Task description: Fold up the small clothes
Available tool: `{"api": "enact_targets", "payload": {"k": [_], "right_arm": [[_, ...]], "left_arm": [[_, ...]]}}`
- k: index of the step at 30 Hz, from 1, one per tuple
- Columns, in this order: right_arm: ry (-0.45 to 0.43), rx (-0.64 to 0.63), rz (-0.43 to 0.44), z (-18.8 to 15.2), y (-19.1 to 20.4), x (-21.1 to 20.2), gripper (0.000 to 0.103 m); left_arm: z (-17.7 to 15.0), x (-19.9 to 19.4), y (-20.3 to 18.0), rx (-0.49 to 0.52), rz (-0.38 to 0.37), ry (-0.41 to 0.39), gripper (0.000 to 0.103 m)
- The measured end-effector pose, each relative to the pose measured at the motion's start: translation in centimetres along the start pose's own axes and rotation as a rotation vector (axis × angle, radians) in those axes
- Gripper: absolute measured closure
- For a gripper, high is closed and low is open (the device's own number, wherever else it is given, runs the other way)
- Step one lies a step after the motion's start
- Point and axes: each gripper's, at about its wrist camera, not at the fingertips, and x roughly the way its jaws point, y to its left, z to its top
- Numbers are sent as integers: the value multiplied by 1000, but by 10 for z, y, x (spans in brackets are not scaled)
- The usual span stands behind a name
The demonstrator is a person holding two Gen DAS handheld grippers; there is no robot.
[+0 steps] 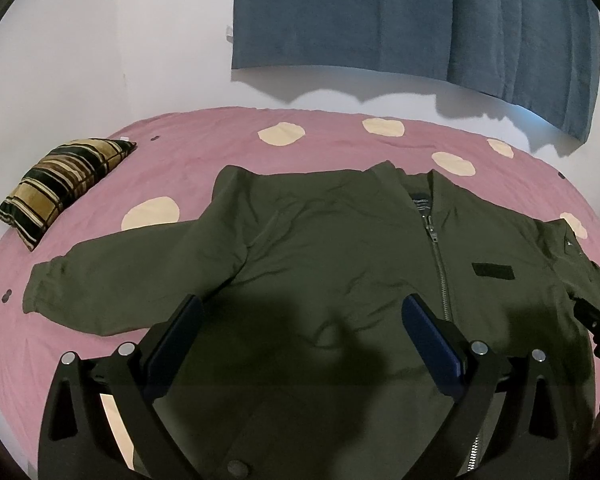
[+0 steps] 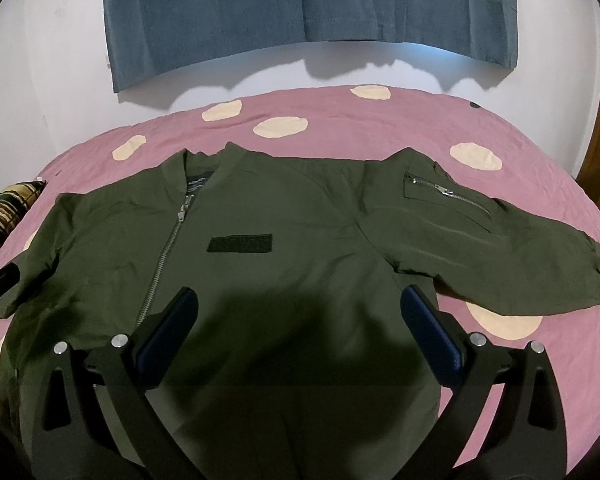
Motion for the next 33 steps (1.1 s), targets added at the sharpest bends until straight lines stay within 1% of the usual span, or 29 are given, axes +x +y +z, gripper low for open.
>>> {"api": "enact_targets", "payload": {"k": [24, 33], "right_arm": [[2, -1, 2, 1, -2, 1, 2], [9, -3, 2, -1, -2, 3, 2]], "left_arm": [[-4, 1, 1, -1, -1, 6, 4], [-6, 3, -3, -5, -7, 24, 4]]}}
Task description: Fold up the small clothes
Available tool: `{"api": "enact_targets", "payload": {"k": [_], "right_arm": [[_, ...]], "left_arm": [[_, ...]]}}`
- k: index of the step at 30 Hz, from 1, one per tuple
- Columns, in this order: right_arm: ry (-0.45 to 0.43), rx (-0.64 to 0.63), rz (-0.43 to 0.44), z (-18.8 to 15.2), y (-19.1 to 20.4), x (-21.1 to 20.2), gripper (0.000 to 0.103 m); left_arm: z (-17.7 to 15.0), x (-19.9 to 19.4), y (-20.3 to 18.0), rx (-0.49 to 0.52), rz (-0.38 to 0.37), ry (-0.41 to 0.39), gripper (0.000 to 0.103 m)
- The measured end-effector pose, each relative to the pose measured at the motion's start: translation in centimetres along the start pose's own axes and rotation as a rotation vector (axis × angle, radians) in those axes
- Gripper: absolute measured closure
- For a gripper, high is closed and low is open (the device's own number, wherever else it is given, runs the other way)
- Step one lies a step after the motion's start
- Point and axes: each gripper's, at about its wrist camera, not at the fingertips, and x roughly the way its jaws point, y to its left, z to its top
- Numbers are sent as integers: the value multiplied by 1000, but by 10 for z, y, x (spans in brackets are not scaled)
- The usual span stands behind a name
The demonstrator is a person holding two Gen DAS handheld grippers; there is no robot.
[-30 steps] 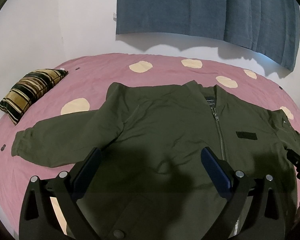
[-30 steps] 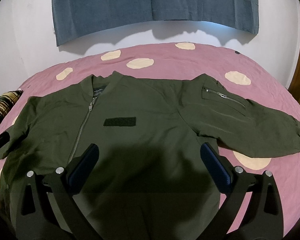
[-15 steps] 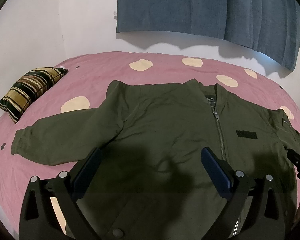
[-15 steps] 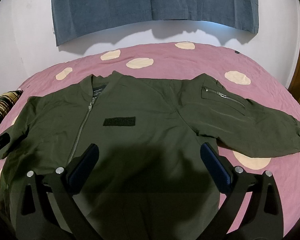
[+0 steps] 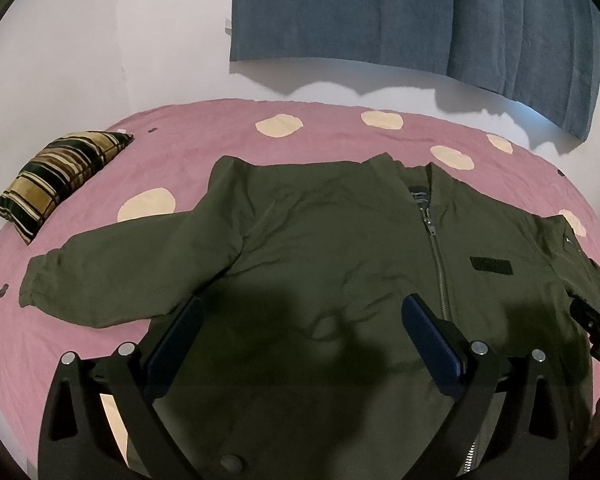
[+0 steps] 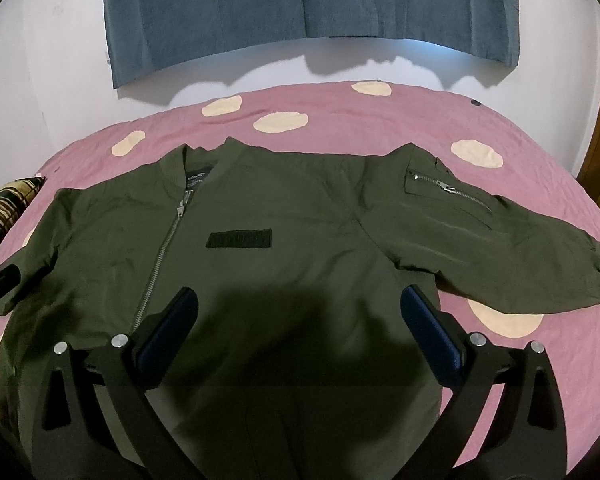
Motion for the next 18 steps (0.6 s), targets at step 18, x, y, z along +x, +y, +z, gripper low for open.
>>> {"api": "enact_targets", "payload": {"k": [18], "right_arm": [[-11, 47, 44, 5, -16, -6, 2]], "left_arm": [[4, 0, 1, -3, -2, 8, 4]]}}
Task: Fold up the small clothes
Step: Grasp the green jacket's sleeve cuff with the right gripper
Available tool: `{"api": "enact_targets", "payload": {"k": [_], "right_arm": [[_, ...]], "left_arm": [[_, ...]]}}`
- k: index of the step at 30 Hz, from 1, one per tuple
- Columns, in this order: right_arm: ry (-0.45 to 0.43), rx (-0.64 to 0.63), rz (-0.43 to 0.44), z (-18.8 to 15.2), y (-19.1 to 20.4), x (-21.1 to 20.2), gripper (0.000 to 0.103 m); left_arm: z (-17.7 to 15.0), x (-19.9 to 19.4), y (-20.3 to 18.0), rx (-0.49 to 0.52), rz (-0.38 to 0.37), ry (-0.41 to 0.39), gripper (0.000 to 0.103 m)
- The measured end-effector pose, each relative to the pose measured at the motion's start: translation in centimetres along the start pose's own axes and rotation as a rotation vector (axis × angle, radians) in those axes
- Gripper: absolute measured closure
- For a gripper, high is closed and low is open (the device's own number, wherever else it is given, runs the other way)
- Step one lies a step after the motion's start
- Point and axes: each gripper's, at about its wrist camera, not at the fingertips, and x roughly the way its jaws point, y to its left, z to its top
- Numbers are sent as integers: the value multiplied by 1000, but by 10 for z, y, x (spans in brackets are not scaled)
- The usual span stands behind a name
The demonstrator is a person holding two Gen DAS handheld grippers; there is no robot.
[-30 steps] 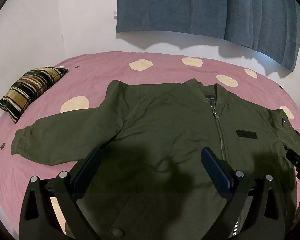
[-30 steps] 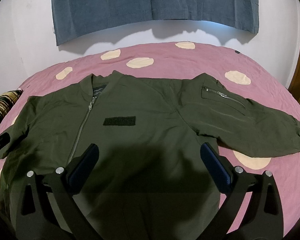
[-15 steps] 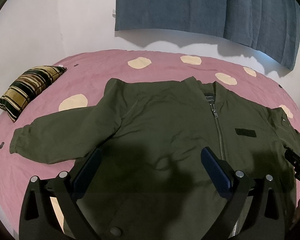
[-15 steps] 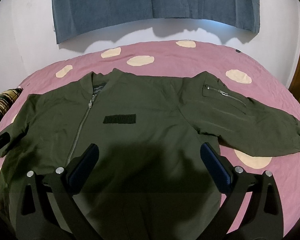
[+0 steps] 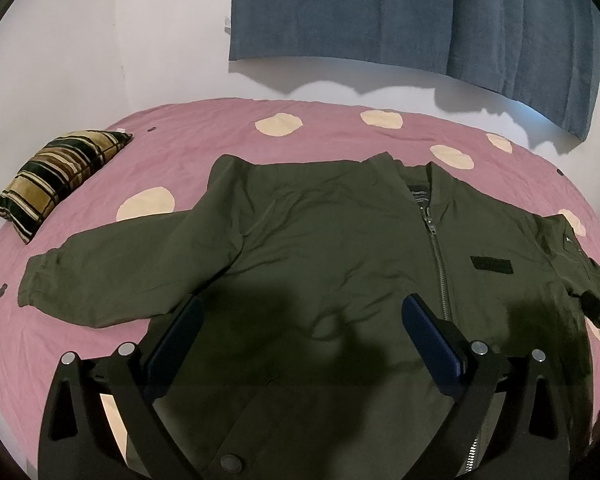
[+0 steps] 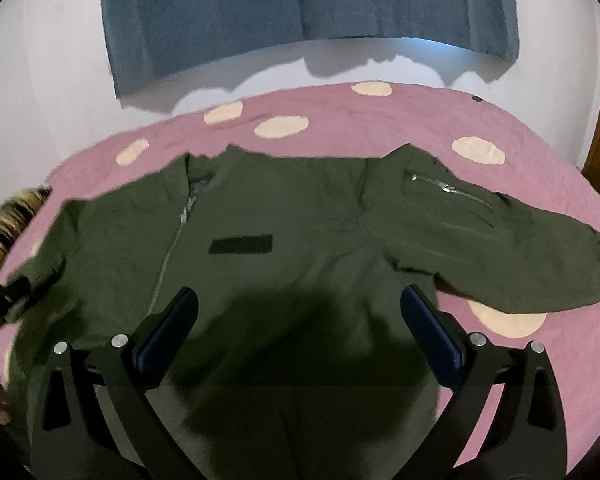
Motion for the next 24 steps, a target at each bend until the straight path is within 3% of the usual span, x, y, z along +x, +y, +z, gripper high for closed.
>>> {"api": "enact_targets", "payload": {"k": [4, 8, 12, 15, 17, 20, 24], "right_arm": [[-8, 144, 30, 10, -55, -12, 2], [-41, 384, 8, 8, -165, -29, 2], [-117, 662, -52, -18, -281, -56, 3], [-158, 835, -115, -41, -352, -70, 11], [-157, 902, -150, -53, -383, -74, 27], [-141, 990, -142, -68, -417, -71, 31], [-116, 1051, -60, -76, -419, -56, 34]], "left_arm": [[0, 3, 2, -5, -5, 3, 4], [0, 6, 8, -13, 3, 0, 4], [1, 17, 21, -65, 18, 35, 4], [0, 29, 32, -104, 19, 76, 4], [-1, 33, 37, -124, 24, 91, 4], [-1, 35, 41, -127, 40, 94, 4], [-1, 36, 43, -126, 56, 96, 4]]}}
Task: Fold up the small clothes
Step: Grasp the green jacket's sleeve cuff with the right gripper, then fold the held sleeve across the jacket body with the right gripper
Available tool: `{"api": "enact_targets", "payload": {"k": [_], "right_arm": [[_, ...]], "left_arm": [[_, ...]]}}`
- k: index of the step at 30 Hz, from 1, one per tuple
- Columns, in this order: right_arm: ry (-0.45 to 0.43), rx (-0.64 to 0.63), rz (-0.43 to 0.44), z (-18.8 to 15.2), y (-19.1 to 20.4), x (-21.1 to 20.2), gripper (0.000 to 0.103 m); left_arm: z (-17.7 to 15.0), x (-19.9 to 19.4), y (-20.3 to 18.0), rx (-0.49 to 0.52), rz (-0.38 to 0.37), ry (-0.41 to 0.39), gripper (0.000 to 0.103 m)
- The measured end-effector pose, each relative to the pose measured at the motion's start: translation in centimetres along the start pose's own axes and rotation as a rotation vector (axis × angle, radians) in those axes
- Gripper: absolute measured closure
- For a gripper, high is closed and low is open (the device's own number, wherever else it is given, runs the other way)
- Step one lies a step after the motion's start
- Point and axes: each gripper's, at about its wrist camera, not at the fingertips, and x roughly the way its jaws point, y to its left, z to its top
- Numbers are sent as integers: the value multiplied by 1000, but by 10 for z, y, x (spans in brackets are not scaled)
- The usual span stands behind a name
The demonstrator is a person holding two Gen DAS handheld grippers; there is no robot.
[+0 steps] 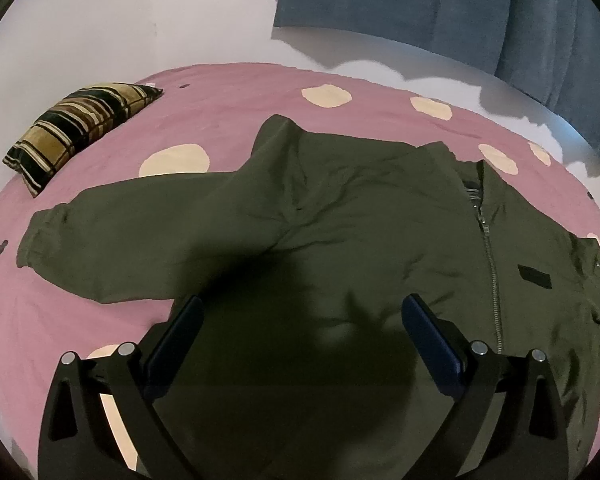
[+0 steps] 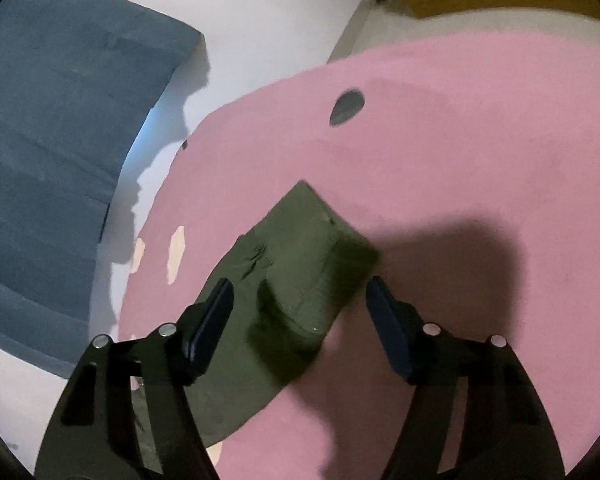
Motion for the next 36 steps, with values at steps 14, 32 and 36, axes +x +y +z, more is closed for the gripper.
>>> {"api": "enact_targets", "payload": {"k": [14, 32, 36], "right_arm": [[-107, -63, -23, 7, 7, -5, 91], [-136, -460, 238, -73, 217, -52, 91], [-71, -631, 326, -137, 296, -48, 91]], "left_arm": [[-2, 0, 4, 11, -15, 24, 4], [13, -9, 54, -21, 15, -28, 4], [13, -12, 72, -29, 36, -40, 4]]}}
